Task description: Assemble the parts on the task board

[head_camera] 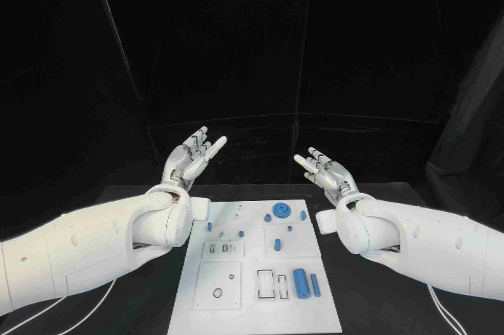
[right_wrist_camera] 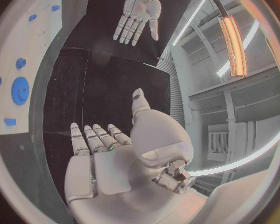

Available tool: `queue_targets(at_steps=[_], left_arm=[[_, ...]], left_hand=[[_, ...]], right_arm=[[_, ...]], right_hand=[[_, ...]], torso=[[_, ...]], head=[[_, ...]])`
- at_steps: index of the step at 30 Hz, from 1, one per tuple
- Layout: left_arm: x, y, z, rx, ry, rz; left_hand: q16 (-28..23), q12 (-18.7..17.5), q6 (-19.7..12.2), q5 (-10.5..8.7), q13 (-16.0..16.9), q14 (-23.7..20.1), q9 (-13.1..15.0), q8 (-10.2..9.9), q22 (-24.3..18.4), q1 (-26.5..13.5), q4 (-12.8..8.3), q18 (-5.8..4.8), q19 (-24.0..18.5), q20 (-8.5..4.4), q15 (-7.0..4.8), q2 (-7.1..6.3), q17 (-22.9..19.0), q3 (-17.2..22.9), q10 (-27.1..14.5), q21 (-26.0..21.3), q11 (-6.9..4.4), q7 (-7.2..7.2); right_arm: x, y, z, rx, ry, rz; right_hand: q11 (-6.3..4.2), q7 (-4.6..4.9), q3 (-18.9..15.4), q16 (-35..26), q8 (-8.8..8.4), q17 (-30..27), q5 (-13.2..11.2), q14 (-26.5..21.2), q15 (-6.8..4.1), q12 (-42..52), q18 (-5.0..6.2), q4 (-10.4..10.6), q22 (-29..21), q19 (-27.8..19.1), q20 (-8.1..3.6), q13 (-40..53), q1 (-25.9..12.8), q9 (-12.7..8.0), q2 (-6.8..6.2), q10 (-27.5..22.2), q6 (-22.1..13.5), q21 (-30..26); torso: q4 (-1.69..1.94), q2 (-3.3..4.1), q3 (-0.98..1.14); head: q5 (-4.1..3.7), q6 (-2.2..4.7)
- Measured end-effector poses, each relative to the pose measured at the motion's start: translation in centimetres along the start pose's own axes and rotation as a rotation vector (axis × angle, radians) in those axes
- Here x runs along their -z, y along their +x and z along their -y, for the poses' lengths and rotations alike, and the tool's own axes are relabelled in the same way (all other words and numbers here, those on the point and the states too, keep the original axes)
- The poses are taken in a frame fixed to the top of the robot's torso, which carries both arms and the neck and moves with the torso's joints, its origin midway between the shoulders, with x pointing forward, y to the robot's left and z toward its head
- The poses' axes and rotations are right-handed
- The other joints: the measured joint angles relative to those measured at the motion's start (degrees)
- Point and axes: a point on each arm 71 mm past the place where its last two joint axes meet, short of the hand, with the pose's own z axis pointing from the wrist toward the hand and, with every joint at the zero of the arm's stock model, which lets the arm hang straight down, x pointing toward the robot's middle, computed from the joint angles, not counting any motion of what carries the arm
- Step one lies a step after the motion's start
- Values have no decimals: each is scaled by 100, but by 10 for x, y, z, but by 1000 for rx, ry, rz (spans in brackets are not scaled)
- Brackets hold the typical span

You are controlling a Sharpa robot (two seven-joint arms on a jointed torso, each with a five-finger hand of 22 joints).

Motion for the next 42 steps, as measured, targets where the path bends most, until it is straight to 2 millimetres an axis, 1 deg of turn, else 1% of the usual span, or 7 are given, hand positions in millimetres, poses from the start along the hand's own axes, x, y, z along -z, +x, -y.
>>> queue_targets(at_steps=[5,11,15,21,28,34,42], left_arm=[[0,1,1,11,15,-18],[0,0,1,16,23,-25],[1,-29,0,3,20,2],[6,-33,2,17,18,-28],[18,-39,8,18,16,-76],[33,-32,18,34,15,-141],[48,-14,27,67,8,-228]], left_hand=[[83,36,149,13,26,319,22,35,38,183,65,77,124,111,98,16,57,39,137,67,137,-4],[705,368,1075,13,187,2274,143,269,377,269,1,-64,1618,126,290,93,356,103,1412,685,425,57],[1189,941,2428,13,403,3567,304,611,727,432,-123,115,3422,93,40,126,527,131,3500,1472,295,173],[1399,1105,3738,13,395,4532,395,883,794,629,-368,171,4394,-56,-247,113,682,197,4508,1793,50,419],[1484,1064,4110,12,368,5148,339,883,779,714,-561,170,4934,-253,-438,98,910,220,5045,1862,-108,493],[1531,996,4178,10,360,5372,314,857,780,765,-632,168,5125,-350,-522,99,1058,244,5186,1911,-159,462],[1531,954,4198,9,346,5372,297,821,761,765,-648,167,5125,-351,-522,99,1086,229,5186,1911,-159,482]], right_arm=[[-7,3,-1,21,9,-118],[-10,7,-2,35,22,-205],[-13,-15,-1,210,-33,-186],[-16,-17,-9,419,-119,-215],[-24,-13,-25,630,-192,-260],[-32,-3,-35,838,-228,-305],[-40,20,-39,1138,-262,-357]], right_hand=[[106,16,166,166,128,78,0,651,75,122,89,-327,100,389,13,66,455,65,20,556,421,207],[71,111,479,642,483,242,81,2429,-19,543,356,-810,389,1584,15,227,967,247,-4,2308,1756,818],[-52,205,691,893,712,290,121,3569,-183,726,541,-1023,563,2384,-12,251,1191,336,-50,3363,2829,1243],[-240,373,938,1009,791,305,152,4787,-440,743,669,-1196,790,3297,-186,250,1369,346,-167,4421,3902,1814],[-412,490,1205,1091,775,378,208,5791,-700,591,668,-1255,1104,3886,-442,250,1510,320,-308,5185,4583,2476],[-557,395,1448,1287,660,593,254,6671,-946,444,668,-1266,1556,4227,-678,250,1533,314,-516,5715,4985,3287],[-762,218,1896,1991,423,1347,254,7819,-1274,287,668,-1270,2362,4651,-1005,269,1338,308,-916,6141,5366,4687]], torso=[[0,0,0],[0,-1,-1],[0,2,-11],[-2,58,-29],[35,164,-31],[86,304,-30],[193,569,-77]], head=[[0,0],[0,0],[-8,-52],[0,-50],[-11,-23],[-53,23],[-122,46]])
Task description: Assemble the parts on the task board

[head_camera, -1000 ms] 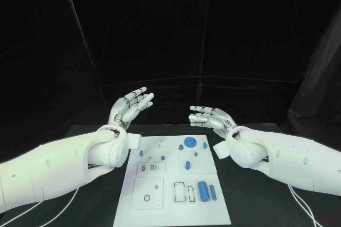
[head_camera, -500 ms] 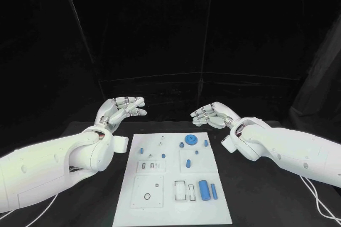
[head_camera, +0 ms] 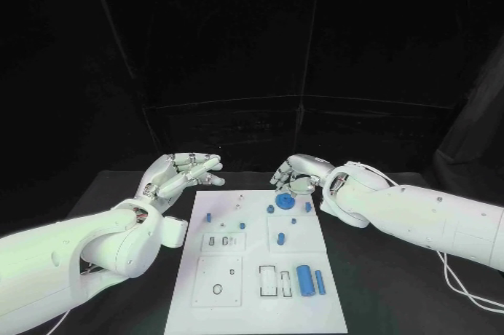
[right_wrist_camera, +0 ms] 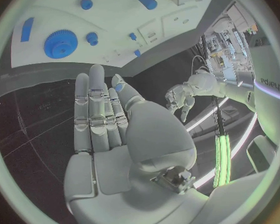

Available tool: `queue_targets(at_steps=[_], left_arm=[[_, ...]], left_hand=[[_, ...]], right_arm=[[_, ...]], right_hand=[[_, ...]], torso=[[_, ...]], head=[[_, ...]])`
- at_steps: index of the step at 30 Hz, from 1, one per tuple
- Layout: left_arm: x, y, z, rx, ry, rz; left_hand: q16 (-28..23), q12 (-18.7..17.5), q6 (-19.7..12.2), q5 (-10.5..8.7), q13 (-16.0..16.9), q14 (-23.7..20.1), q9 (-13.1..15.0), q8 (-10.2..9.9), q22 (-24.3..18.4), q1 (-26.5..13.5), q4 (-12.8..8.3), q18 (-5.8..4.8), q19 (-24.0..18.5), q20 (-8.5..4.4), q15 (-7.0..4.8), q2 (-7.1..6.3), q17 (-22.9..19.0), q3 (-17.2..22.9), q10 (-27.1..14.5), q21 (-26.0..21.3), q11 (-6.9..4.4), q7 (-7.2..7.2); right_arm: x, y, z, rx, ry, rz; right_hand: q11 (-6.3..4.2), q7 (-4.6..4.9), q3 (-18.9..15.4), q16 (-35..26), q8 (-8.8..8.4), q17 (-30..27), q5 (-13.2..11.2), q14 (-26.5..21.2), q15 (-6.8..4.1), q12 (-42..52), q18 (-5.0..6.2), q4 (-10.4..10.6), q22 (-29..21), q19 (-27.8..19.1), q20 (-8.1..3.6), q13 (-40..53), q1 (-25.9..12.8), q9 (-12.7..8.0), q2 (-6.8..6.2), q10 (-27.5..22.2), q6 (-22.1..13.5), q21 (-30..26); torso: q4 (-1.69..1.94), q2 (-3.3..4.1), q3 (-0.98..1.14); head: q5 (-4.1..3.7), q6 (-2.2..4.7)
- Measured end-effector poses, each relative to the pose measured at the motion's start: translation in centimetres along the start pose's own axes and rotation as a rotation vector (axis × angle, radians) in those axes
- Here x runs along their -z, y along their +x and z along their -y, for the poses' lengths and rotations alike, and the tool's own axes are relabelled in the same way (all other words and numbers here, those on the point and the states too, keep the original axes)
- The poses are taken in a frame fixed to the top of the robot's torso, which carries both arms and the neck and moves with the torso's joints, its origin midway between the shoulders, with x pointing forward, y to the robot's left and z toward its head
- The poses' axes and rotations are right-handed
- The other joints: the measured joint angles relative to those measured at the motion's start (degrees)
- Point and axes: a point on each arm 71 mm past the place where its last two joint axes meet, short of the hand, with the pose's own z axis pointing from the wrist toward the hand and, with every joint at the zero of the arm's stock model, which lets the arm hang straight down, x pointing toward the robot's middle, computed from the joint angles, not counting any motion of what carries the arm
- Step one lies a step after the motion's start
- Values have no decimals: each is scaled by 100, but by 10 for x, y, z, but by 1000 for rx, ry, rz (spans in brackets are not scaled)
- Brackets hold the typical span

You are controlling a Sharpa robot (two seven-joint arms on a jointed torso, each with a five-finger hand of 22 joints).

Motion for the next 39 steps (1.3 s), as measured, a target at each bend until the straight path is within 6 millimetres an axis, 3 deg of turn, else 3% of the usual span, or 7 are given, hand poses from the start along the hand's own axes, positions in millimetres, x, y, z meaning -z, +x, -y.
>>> queue_targets(at_steps=[3,9,15,17,20,22,39], left_arm=[[1,4,0,6,-4,-18],[0,7,0,13,-10,-37],[-1,9,-1,16,-14,-48],[-1,8,-2,16,-15,-50],[-2,8,-2,17,-16,-51],[-2,8,-2,17,-18,-52],[-4,6,-4,16,-25,-55]], left_hand=[[-33,-33,0,0,-6,0,0,0,-9,0,-15,0,0,0,0,0,6,15,0,0,0,0],[-39,-33,0,0,-6,0,-5,-25,-16,0,-31,0,0,0,0,0,16,-1,0,-1,0,0],[-39,-70,0,0,-13,0,-13,-25,-23,0,-31,-1,0,0,0,0,26,-1,0,-1,0,0],[-39,-70,0,0,-13,0,-13,-25,-23,0,-31,-1,0,0,0,0,26,-1,0,-1,0,0],[-42,-70,0,0,-13,0,-13,-28,-22,0,-31,-1,0,0,0,0,27,-1,0,-1,0,0],[-66,-70,0,0,-13,0,-18,-48,-29,0,-31,-1,0,0,0,0,36,-1,0,-1,0,0],[-66,-123,-1,0,-18,-21,-23,-71,-34,0,-31,-3,19,19,20,0,59,-1,-1,-24,1,0]], right_arm=[[-4,2,-5,93,-6,-21],[-10,6,-11,236,-9,-51],[-12,7,-14,307,-7,-78],[-12,8,-15,318,-7,-85],[-12,9,-16,331,-6,-95],[-12,9,-16,340,-4,-104],[-16,15,-19,370,3,-168]], right_hand=[[-25,-2,122,223,-49,235,0,21,-18,0,91,4,109,20,-20,0,-82,0,-82,-25,2,195],[-50,-53,496,1025,-78,854,0,20,-18,0,90,13,406,150,-40,5,-272,0,-272,-200,-7,665],[-11,-66,756,1748,-78,1354,-35,20,-18,0,30,33,1498,724,-17,5,-389,1,-389,-362,-82,1453],[-21,-66,827,2201,-77,1779,-35,20,-18,0,-97,42,1931,956,-9,5,-417,1,-414,-373,-82,1736],[-11,-66,918,2731,-77,2263,-35,20,-18,0,-96,45,2370,1175,2,5,-464,1,-418,-403,-82,2028],[-11,-66,957,3039,-78,2537,-35,20,-18,0,-184,51,2610,1300,12,5,-487,1,-441,-403,-82,2190],[-13,-66,1201,3618,-77,3028,-67,19,-18,13,-182,61,3040,1448,27,4,-526,1,-417,-399,-82,2457]], torso=[[38,93,-18],[91,254,-38],[126,347,-49],[133,367,-51],[140,386,-51],[142,394,-51],[154,424,-54]], head=[[-10,11],[-49,6],[-73,0],[-76,-4],[-80,-8],[-81,-15],[-87,-83]])
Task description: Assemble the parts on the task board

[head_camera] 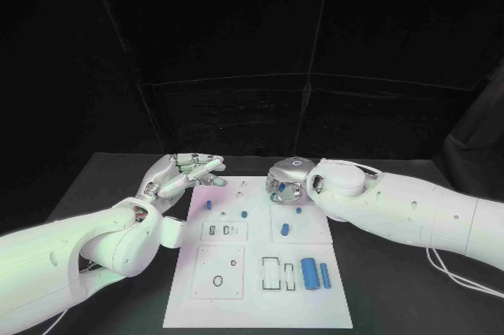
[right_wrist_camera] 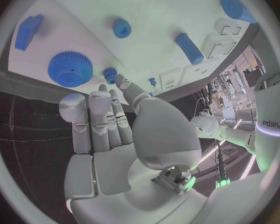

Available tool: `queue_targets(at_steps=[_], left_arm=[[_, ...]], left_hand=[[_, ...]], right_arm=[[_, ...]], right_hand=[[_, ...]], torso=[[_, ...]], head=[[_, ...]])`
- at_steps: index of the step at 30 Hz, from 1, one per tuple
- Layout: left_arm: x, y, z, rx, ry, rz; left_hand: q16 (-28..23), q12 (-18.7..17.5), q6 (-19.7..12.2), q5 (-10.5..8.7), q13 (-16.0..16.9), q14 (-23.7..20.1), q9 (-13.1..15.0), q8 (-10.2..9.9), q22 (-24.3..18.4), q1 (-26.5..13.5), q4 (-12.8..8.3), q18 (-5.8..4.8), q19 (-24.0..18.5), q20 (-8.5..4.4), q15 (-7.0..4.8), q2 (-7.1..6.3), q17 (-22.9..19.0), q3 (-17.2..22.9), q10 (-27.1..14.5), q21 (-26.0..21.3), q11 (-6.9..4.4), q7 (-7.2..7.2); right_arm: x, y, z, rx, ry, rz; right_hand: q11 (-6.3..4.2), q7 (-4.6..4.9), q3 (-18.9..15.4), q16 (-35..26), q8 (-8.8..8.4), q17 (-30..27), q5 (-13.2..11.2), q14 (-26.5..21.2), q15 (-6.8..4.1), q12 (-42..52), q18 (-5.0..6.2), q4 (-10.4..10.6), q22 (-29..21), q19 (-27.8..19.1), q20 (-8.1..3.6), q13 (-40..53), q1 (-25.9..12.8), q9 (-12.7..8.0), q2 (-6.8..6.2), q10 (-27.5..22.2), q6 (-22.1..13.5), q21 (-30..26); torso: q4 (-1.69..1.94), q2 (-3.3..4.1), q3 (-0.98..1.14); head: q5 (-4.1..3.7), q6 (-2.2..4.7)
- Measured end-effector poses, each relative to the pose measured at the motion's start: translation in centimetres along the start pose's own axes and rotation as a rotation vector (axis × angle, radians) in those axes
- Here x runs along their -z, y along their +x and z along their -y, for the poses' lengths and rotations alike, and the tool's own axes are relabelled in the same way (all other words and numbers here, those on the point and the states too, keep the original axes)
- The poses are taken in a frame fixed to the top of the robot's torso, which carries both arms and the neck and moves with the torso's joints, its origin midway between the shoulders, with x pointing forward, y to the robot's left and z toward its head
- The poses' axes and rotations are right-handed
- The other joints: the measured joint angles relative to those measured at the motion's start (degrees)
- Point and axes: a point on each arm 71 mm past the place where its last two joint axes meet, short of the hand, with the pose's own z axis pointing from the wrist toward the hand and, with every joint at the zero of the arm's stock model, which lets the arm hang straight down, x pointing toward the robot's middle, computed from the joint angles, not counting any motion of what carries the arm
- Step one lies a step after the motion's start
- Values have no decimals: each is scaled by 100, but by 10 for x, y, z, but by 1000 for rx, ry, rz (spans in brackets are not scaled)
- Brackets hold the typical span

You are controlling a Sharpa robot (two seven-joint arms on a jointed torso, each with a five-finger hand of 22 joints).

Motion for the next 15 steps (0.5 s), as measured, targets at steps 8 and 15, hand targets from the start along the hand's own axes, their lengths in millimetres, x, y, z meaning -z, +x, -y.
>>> queue_targets(at_steps=[8,15], left_arm=[[0,-2,-1,-2,-3,3],[0,-3,-1,-3,-4,3]], left_hand=[[0,-9,0,0,-5,0,0,0,-5,0,0,-1,0,0,0,0,17,0,0,0,0,0],[0,-9,0,0,-4,0,-4,0,-4,0,0,-1,0,0,0,0,22,0,0,0,0,0]], right_arm=[[-2,2,-1,4,2,-24],[-3,3,-1,6,4,-38]], right_hand=[[-7,2,225,193,0,160,-34,0,0,16,-91,9,151,45,-4,0,3,7,46,92,86,114],[14,21,272,247,0,183,-66,0,0,16,-91,17,185,45,-3,0,3,7,46,113,105,119]], torso=[[0,4,-1],[0,15,-3]], head=[[-10,-42],[-10,-65]])
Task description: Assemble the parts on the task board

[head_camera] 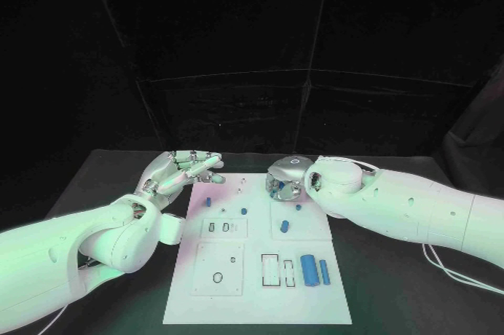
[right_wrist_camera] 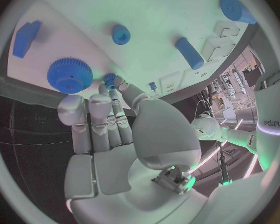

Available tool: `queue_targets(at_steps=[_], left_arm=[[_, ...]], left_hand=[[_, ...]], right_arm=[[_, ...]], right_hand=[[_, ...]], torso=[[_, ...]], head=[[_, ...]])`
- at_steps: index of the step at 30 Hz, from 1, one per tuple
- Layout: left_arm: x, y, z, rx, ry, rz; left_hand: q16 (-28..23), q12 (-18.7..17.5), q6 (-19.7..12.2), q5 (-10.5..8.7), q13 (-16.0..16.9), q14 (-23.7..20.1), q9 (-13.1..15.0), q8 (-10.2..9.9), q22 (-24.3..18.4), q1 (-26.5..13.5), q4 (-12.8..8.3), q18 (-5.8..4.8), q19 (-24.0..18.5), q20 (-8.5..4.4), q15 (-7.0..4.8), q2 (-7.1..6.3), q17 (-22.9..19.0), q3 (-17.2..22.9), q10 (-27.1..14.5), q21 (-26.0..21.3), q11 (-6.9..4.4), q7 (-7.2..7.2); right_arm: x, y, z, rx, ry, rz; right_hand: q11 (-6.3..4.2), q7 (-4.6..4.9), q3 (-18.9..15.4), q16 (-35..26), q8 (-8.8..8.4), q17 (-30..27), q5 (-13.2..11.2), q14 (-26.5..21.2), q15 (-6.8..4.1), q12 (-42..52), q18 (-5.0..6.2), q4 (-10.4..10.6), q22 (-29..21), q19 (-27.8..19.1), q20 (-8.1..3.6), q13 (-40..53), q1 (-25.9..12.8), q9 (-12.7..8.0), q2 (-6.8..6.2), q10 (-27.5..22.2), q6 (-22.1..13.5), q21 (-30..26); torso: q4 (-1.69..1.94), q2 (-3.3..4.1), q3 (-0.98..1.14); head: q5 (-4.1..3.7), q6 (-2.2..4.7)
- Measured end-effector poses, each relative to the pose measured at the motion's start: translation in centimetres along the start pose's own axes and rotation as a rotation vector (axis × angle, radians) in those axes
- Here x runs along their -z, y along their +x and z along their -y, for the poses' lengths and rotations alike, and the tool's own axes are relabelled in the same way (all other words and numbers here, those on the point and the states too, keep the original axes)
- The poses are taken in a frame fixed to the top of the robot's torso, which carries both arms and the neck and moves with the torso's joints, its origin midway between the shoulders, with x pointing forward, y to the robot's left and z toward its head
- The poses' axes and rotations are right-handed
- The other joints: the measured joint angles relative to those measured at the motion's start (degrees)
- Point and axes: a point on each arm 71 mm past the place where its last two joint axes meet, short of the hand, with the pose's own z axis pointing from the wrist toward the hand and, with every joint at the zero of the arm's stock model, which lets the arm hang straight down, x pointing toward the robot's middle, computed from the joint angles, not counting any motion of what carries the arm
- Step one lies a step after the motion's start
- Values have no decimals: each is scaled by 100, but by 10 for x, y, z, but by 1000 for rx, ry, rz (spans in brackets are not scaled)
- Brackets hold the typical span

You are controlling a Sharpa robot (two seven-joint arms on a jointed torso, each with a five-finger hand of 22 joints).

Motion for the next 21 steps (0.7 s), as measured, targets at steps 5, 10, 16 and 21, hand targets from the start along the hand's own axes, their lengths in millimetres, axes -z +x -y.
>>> queue_targets(at_steps=[5,10,16,21], left_arm=[[0,-1,0,-1,-1,1],[0,-2,0,-2,-2,2],[-1,-2,-1,-2,-3,2],[-1,-2,-1,-2,-4,2]], left_hand=[[0,0,0,0,0,0,0,0,0,0,-16,0,0,0,0,0,7,16,0,0,0,0],[0,0,0,0,0,0,0,0,-1,0,-16,0,0,0,0,0,7,16,0,0,0,0],[0,0,0,0,1,0,1,-22,-5,0,-16,0,20,20,0,0,11,16,0,0,0,0],[0,-24,0,0,1,0,1,-22,-5,0,-16,-1,36,4,0,0,11,16,0,0,0,0]], right_arm=[[-1,0,0,2,3,-6],[-2,0,1,6,6,-8],[-2,0,0,10,7,-7],[-2,-1,0,11,4,3]], right_hand=[[-21,-20,82,37,0,20,0,0,0,0,1,-7,24,0,0,-1,0,0,0,19,20,34],[0,-1,206,86,0,51,0,0,0,0,1,-22,63,0,0,-1,0,0,0,40,40,62],[-13,-7,365,197,0,111,-31,0,0,-1,1,-25,138,33,-9,-5,1,5,1,114,115,131],[-44,-20,497,318,41,228,-74,0,0,-4,0,-9,284,115,-13,5,32,26,31,234,248,212]], torso=[[0,5,0],[-1,8,0],[-1,12,-4],[-3,12,-5]], head=[[0,-14],[-3,-24],[-3,-32],[-3,-39]])
